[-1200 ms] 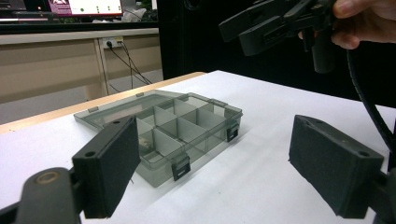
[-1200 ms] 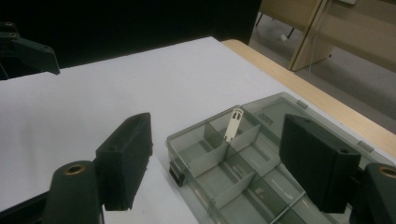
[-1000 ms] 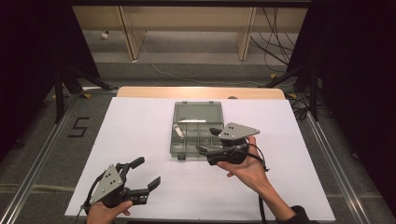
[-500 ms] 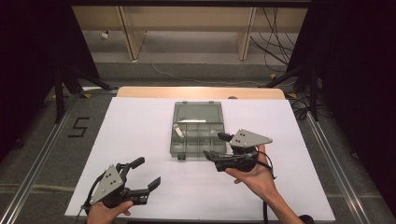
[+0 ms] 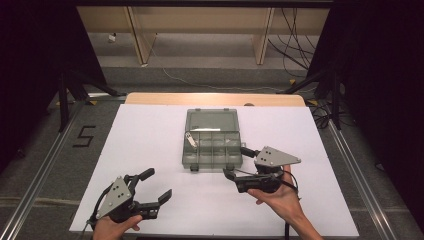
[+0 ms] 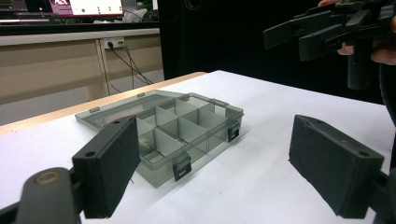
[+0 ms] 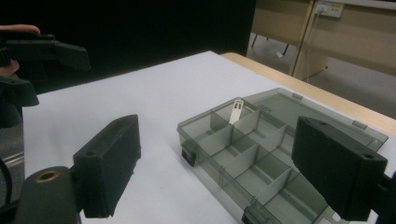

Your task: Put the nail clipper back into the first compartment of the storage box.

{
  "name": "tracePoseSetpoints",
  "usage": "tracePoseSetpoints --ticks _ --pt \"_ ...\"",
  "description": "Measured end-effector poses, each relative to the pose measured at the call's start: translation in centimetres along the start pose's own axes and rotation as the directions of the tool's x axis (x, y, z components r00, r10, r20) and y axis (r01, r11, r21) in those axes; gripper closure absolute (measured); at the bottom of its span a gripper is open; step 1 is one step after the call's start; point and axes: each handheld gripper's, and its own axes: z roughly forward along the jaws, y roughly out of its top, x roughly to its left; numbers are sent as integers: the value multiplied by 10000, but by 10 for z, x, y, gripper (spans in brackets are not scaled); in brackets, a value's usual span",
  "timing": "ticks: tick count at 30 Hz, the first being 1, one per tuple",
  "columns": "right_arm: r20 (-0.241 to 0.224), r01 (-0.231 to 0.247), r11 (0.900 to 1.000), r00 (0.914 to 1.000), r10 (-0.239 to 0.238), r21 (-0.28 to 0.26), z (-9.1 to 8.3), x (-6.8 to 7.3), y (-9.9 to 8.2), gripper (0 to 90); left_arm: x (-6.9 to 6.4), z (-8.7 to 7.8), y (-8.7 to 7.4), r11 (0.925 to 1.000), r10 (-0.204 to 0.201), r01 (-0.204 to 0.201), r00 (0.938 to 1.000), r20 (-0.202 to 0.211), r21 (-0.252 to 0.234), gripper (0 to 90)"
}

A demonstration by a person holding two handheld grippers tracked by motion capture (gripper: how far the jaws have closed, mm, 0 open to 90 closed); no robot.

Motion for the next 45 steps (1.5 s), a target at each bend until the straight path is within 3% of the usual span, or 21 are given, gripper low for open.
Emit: tracePoseSetpoints --ticks 4,5,10,19,20,23,25,27,29,31,33,37,40,41,45 --pt "-33 77 9999 10000 -77 -116 -6 -1 -4 158 0 0 0 10000 -31 31 10000 -2 -23 159" --pt "-111 -141 9999 9998 141 0 -9 1 -6 157 0 0 0 10000 -34 34 10000 -2 -38 159" --pt "-39 -266 9996 9996 266 -86 -13 0 -12 158 0 0 0 10000 -31 31 10000 -5 -35 159" --pt "115 -134 9990 9998 139 -416 -19 2 -24 155 1 0 0 10000 -8 8 10000 -48 9 159" --pt "47 -277 9994 9996 278 -191 -21 3 -25 155 1 0 0 10000 -12 12 10000 -48 14 159" --pt "166 -174 9988 9997 182 -453 -22 3 -27 155 1 0 0 10000 -18 18 10000 -43 8 159" --pt "81 -294 9990 9995 297 -324 -24 4 -29 155 1 0 0 10000 -13 13 10000 -38 11 159" --pt "313 -69 9987 9995 85 -510 -25 4 -30 155 1 0 0 10000 -19 19 10000 -42 14 159" --pt "250 -337 9983 9991 350 -474 -26 6 -31 154 1 0 0 10000 -20 20 10000 -38 10 159" --pt "416 -120 9990 9990 138 -438 -29 4 -32 154 1 0 0 10000 -23 23 10000 -30 16 159" --pt "489 -193 9988 9986 215 -444 -31 5 -33 154 1 0 0 10000 -27 27 10000 -32 27 159" --pt "298 -376 9985 9988 388 -406 -34 6 -36 154 1 0 0 10000 -15 15 10000 -15 31 159" --pt "366 -325 9982 9987 344 -508 -35 7 -39 154 0 0 0 10000 -29 29 10000 -7 40 159" --pt "516 -109 9989 9986 132 -446 -38 6 -40 154 0 0 0 10000 -36 36 10000 -4 38 159" --pt "504 -169 9990 9985 191 -423 -41 8 -43 154 0 0 0 10000 -20 20 10000 5 24 159"
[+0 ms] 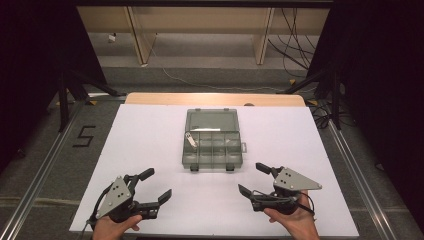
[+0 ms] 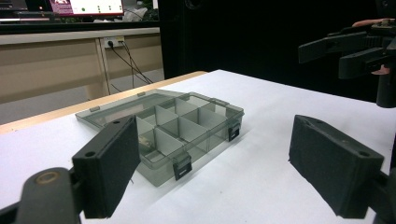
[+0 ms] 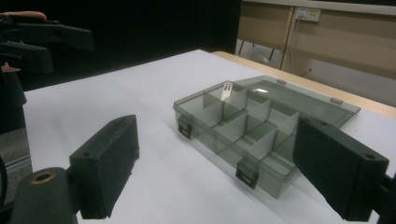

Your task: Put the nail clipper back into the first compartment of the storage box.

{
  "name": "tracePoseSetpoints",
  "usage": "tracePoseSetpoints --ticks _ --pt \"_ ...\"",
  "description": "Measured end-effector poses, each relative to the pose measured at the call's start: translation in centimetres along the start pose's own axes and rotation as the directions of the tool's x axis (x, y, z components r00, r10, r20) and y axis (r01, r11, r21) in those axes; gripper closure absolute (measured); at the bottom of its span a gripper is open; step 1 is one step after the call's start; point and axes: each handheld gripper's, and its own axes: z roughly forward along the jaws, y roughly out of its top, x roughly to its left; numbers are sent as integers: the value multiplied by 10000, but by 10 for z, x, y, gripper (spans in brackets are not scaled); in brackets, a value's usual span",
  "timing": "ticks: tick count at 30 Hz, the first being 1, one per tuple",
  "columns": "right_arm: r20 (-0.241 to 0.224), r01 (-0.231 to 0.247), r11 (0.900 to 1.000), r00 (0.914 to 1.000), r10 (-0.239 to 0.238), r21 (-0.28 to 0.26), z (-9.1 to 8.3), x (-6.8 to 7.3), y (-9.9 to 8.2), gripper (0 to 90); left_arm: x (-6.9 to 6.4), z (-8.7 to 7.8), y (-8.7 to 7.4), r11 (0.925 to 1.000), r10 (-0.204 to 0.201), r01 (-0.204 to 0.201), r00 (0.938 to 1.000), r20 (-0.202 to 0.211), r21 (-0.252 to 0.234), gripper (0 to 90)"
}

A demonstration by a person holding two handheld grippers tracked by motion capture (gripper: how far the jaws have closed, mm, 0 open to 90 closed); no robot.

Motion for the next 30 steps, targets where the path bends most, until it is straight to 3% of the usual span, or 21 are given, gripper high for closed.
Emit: tracePoseSetpoints --ticks 4,6,10,11,13,15,20,23,30 --pt "50 82 10000 10000 -82 -43 -3 1 -3 154 0 0 0 10000 -33 33 10000 -1 -21 159" --pt "-35 -98 9998 9999 98 179 -6 2 -4 155 0 0 0 10000 -10 11 10000 46 -81 159" --pt "182 122 9999 9998 -121 -35 -7 0 -8 155 0 0 0 10000 -24 24 10000 -6 -22 159" --pt "21 -159 9997 9999 159 157 -9 1 -10 155 0 0 0 10000 -6 7 10000 22 -67 159" --pt "41 -203 9998 9998 203 73 -9 1 -11 155 0 0 0 10000 -12 12 10000 8 -12 159" --pt "90 -153 9996 9998 151 222 -10 1 -11 155 0 0 0 10000 -2 2 10000 4 -4 159" --pt "205 75 9999 9998 -72 -137 -9 0 -10 154 0 0 0 10000 -15 15 10000 -1 -33 159" --pt "116 -25 10000 9999 24 92 -11 2 -9 154 -1 0 0 10000 -19 19 10000 7 -35 159" --pt "218 -18 10000 9998 18 9 -10 2 -8 155 0 0 0 10000 0 0 10000 22 -27 159"
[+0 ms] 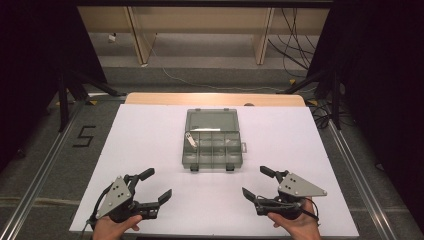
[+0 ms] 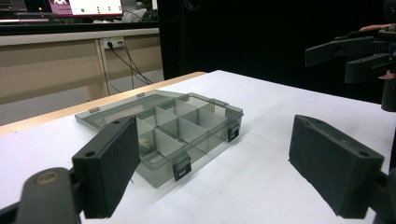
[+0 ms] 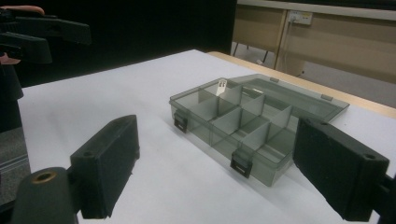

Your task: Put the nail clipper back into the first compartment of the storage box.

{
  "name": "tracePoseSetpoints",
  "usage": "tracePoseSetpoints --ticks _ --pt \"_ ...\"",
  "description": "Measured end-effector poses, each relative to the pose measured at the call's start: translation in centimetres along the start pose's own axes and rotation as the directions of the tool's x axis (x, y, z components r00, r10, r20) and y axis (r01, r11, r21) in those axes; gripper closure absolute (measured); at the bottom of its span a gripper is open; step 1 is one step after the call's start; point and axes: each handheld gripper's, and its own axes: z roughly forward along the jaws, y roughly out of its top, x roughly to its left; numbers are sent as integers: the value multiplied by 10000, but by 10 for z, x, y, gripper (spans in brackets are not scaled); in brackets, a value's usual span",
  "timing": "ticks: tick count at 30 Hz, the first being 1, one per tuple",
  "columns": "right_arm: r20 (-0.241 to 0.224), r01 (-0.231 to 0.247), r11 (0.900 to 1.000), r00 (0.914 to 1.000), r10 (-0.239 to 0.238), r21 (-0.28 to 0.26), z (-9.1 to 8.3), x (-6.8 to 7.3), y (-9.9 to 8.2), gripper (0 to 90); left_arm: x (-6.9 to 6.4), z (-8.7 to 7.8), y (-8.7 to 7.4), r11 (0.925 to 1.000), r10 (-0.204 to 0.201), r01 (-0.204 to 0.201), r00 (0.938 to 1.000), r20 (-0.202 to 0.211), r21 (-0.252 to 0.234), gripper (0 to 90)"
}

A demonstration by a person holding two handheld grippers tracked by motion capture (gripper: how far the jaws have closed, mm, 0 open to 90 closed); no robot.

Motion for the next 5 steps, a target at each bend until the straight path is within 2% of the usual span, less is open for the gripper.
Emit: tracePoseSetpoints --ticks 2,5 --pt "14 126 9998 9999 -126 -132 1 -1 0 155 0 0 0 10000 -14 14 10000 -6 14 159" --pt "35 -2 10000 10000 3 -80 2 0 0 155 0 0 0 10000 -19 19 10000 -5 19 159"
